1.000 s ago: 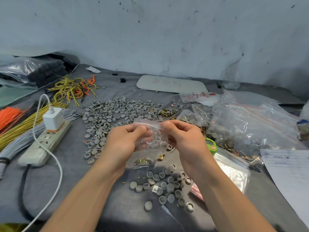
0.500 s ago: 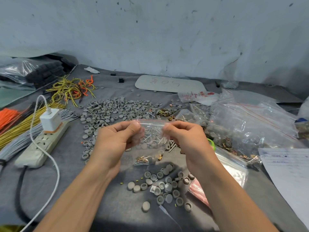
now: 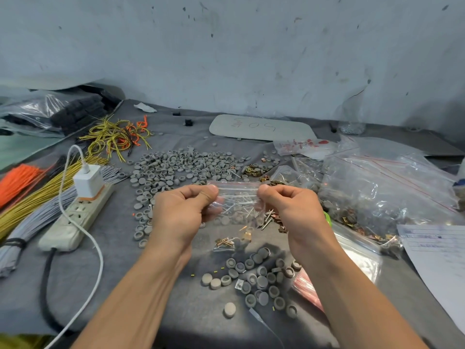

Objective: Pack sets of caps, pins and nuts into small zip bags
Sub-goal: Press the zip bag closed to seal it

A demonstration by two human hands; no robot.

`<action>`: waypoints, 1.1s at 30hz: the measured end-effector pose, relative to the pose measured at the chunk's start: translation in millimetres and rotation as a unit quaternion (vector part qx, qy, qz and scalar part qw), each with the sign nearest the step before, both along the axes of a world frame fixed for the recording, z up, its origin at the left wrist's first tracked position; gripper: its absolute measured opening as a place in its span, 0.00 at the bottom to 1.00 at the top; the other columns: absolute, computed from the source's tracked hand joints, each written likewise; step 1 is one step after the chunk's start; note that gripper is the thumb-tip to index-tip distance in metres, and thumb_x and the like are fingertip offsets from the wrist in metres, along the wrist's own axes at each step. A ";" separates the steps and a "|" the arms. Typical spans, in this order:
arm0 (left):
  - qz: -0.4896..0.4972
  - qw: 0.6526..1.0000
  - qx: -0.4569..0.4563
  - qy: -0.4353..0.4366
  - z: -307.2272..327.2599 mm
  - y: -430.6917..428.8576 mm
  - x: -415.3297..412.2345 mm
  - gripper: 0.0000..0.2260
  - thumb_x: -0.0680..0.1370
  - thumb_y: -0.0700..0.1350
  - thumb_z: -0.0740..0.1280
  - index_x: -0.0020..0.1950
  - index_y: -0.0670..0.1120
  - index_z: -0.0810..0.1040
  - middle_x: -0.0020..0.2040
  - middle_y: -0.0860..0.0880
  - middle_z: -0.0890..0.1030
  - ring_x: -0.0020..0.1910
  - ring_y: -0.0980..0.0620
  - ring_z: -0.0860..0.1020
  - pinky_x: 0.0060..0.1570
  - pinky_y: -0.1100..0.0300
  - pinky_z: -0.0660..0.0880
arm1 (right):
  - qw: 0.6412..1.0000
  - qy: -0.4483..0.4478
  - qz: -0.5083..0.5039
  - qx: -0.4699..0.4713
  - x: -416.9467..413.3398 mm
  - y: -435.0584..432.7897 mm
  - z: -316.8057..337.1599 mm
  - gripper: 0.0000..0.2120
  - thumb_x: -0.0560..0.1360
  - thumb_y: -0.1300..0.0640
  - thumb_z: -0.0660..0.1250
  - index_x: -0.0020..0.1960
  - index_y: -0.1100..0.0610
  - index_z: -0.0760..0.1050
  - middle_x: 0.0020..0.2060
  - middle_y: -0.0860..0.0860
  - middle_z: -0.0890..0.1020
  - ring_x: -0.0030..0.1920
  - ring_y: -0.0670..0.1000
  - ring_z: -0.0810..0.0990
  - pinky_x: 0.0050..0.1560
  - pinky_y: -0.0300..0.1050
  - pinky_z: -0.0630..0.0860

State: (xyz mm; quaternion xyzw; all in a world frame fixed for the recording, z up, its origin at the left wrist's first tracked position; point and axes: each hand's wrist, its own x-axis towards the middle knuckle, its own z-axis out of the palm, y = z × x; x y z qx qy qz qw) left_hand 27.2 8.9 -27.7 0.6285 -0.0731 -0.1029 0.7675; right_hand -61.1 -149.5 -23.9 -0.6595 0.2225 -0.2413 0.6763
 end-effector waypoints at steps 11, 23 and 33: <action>-0.075 0.997 0.001 0.003 -4.2 -3.9 -5.5 0.03 0.72 0.40 0.76 0.44 0.43 0.84 0.37 0.45 0.86 0.33 0.54 0.83 0.32 0.64 0.79 | 0.999 -0.029 0.031 0.024 -1.5 6.9 0.9 0.13 0.80 0.62 0.70 0.37 0.58 0.80 0.32 0.56 0.80 0.30 0.41 0.76 0.49 0.45 0.68; -0.091 0.995 0.030 -0.013 -4.9 -6.7 -6.7 0.10 0.66 0.44 0.76 0.44 0.42 0.85 0.37 0.42 0.86 0.32 0.54 0.83 0.30 0.65 0.79 | 0.998 -0.029 0.054 -0.028 -1.9 9.1 -1.7 0.08 0.76 0.60 0.75 0.38 0.55 0.84 0.32 0.52 0.85 0.36 0.47 0.82 0.46 0.37 0.74; -0.124 0.991 0.041 -0.034 -0.9 -5.2 -13.3 0.02 0.69 0.39 0.78 0.38 0.45 0.87 0.35 0.44 0.85 0.31 0.53 0.81 0.35 0.63 0.80 | 0.994 -0.022 0.084 -0.068 -3.4 10.8 -2.6 0.07 0.76 0.59 0.75 0.39 0.54 0.85 0.33 0.50 0.85 0.35 0.45 0.80 0.41 0.38 0.77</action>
